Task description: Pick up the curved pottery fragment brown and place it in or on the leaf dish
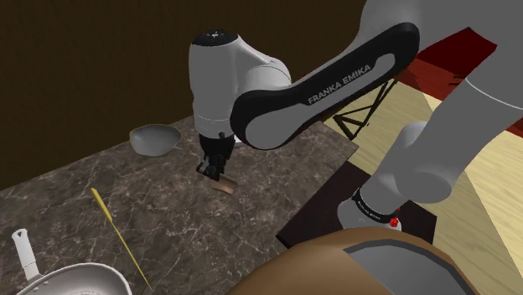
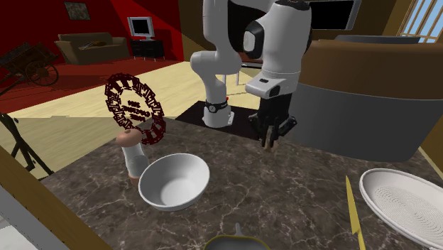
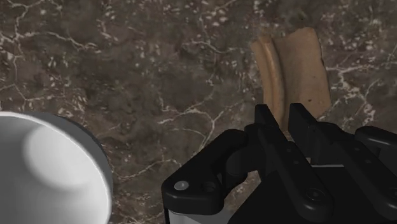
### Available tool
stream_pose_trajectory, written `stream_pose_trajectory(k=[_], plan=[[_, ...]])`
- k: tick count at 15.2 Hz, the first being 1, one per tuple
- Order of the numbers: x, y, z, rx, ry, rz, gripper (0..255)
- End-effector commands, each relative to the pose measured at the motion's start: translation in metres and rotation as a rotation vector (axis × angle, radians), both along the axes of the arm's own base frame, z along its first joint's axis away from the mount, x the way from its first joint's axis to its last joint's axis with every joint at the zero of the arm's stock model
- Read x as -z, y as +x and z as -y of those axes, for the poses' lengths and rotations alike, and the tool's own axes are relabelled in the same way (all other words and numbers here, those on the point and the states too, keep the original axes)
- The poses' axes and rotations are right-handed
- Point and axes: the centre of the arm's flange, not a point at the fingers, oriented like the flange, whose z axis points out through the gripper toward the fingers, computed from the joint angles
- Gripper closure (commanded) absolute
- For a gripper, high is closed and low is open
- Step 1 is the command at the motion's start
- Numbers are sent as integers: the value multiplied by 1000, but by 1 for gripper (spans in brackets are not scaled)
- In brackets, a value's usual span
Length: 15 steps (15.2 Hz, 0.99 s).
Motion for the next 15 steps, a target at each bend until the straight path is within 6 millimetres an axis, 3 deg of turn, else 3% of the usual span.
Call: stream_pose_trajectory(k=[1,8,9,10,15], plan=[[-3,23,0,0,-1,0,255],[-4,116,-5,0,-1,0,255],[-3,102,-8,0,0,0,255],[-3,102,-8,0,0,0,0],[62,88,-10,-113,-34,10,0]])
